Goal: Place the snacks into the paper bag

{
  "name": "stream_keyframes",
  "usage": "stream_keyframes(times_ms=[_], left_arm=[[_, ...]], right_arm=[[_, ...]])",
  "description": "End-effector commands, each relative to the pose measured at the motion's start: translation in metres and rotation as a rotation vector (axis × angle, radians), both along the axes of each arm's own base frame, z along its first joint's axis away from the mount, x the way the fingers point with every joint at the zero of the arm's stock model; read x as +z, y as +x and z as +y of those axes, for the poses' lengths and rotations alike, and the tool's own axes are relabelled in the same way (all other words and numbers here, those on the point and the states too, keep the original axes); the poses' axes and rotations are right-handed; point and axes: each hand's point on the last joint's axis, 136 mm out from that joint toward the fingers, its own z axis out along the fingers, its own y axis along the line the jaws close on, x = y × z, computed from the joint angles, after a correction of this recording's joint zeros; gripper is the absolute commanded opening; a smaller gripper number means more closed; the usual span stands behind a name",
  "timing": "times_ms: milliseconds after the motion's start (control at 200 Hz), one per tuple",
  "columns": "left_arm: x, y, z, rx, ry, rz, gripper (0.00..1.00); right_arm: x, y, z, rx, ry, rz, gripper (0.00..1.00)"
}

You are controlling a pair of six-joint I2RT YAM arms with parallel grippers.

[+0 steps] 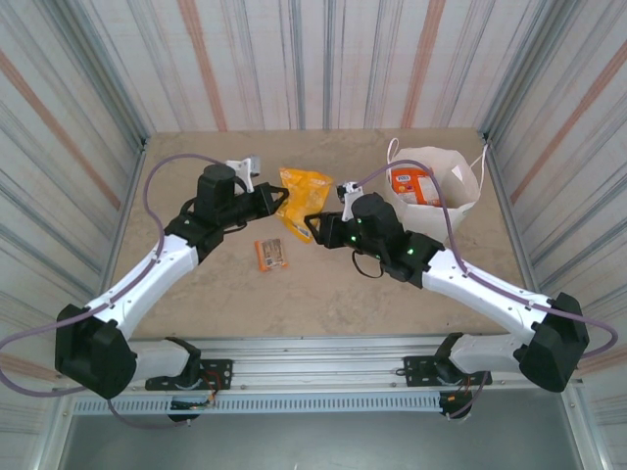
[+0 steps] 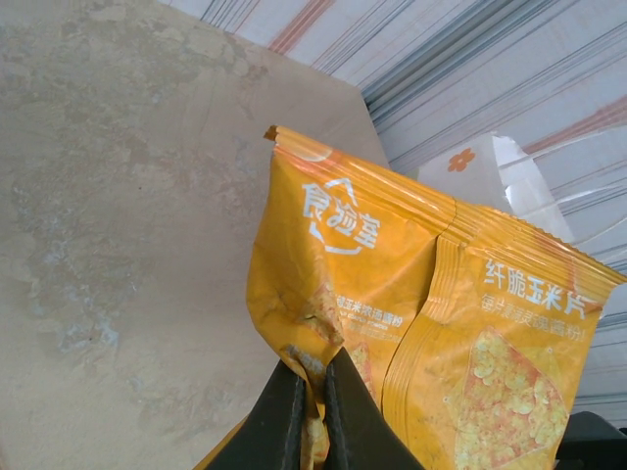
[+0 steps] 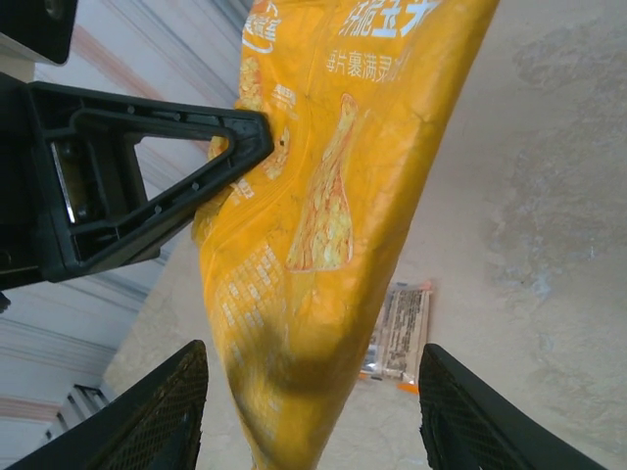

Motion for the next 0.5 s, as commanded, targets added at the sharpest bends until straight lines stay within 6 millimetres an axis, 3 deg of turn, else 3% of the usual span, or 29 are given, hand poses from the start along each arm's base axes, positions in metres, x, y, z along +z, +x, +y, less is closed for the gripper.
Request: stream_keyframes(times_ms=[0,165,391,491], left_arm=[[0.025,-0.009,-0.004,-0.024,-0.055,-0.056,0.00],[0.030,-0.011,-0.007,-0.038,-0.087,-0.064,0.00],[0.032,-0.013,-0.011,-0.046,-0.091,-0.061,0.04],[0.032,-0.014,-0.012,-0.044,-0.068,-0.063,0.13]], right_arm=[[0.004,0.005,-0.004,-0.042,0.043,0.004,0.58],[0.014,0.009,0.000,-0.034,0.101,-0.038,0.55],[0.027,0.006,0.000,-0.009,0.135,-0.061,0.22],[0.029,0.002,-0.007,-0.016,0.121,-0.063,0.13]])
